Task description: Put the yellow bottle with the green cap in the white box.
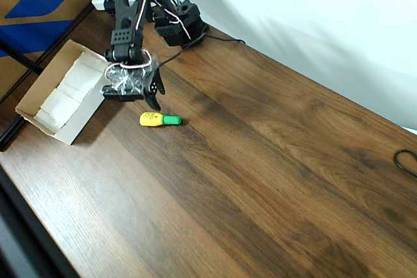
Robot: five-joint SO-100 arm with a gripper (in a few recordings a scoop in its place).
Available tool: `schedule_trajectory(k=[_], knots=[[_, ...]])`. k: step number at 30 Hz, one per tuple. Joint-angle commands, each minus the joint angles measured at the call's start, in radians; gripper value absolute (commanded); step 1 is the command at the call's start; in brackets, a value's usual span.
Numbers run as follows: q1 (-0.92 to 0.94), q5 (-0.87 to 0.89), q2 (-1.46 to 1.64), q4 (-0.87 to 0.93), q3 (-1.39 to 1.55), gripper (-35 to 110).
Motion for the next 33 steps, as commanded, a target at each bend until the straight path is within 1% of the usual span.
schedule_trajectory(k=[1, 9, 15, 33], knots=[[-0.006, -0.026, -0.034, 0.003, -0.103, 21], [-0.023, -0.038, -0.210, -0.028, -0.216, 21], [-0.063, -0.032, -0.222, -0.035, -0.224, 21], [-0.087, 0.011, -0.250, -0.025, -0.207, 19]])
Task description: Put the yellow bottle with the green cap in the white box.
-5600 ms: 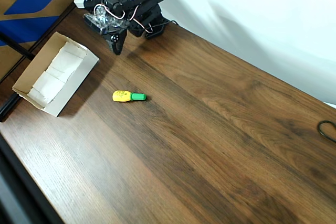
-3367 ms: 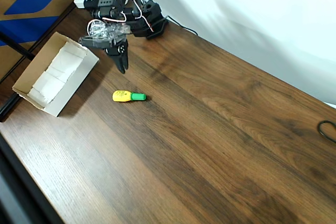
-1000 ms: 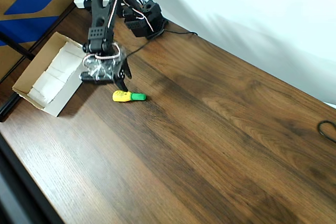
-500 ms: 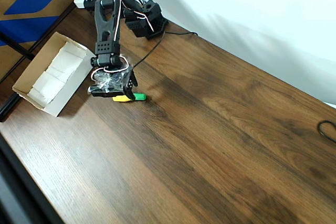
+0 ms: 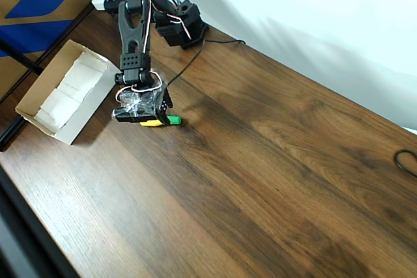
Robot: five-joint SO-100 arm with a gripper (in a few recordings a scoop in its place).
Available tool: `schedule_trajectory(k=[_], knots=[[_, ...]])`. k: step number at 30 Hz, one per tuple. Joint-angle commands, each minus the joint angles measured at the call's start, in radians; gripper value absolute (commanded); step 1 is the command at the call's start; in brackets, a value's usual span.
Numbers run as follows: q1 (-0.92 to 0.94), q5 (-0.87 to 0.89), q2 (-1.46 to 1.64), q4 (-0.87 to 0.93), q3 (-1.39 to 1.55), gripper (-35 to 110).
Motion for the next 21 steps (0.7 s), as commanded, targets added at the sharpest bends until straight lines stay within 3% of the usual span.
schedule_trajectory(k=[1, 21], knots=[[-0.021, 0.015, 0.040, 0.011, -0.014, 19], [0.000, 0.011, 0.067, -0.002, 0.051, 21]])
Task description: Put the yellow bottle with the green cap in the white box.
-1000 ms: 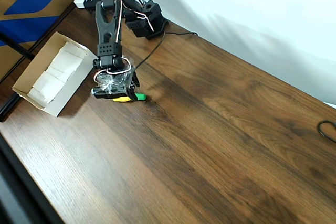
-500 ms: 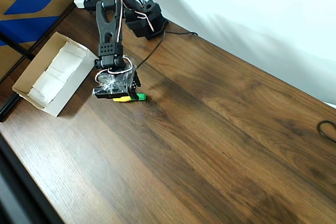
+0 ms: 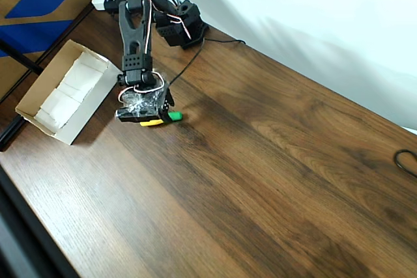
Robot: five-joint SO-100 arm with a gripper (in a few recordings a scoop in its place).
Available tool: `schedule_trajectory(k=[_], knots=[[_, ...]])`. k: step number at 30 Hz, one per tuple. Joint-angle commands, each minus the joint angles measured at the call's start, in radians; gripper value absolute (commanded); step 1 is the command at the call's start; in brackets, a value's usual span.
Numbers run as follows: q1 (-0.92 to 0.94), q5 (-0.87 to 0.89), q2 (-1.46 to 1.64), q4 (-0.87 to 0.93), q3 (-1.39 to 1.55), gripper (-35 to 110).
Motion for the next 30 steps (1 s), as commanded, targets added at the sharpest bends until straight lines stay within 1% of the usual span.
schedule_trajectory(k=[1, 6, 9, 12, 13, 25, 30], knots=[[0.000, 0.012, 0.066, 0.000, 0.018, 21], [-0.014, 0.018, 0.066, -0.023, 0.063, 20], [-0.025, 0.017, 0.066, -0.035, 0.078, 16], [-0.032, 0.008, 0.069, -0.038, 0.081, 2], [-0.032, 0.011, 0.074, -0.035, 0.081, 0], [0.006, 0.009, 0.094, -0.038, 0.101, 0], [0.028, 0.023, 0.178, -0.037, 0.104, 0]])
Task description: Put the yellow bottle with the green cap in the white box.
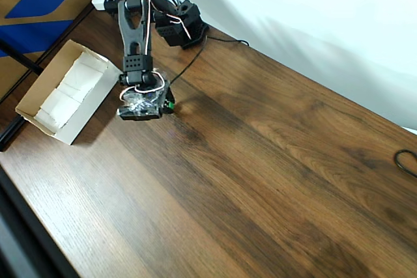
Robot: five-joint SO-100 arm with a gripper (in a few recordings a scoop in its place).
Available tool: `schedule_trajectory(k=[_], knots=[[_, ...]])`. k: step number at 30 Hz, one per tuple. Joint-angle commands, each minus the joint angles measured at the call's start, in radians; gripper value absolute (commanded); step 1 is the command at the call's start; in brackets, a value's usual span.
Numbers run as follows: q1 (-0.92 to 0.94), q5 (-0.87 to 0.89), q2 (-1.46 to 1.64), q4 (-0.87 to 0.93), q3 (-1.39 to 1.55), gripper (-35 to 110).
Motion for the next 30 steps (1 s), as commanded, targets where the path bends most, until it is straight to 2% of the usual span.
schedule_trajectory(k=[1, 17, 30], knots=[[0.006, 0.015, 0.152, 0.014, 0.000, 0], [0.052, 0.028, 0.453, 0.078, 0.021, 0], [0.316, -0.009, 0.828, 0.221, -0.025, 0]])
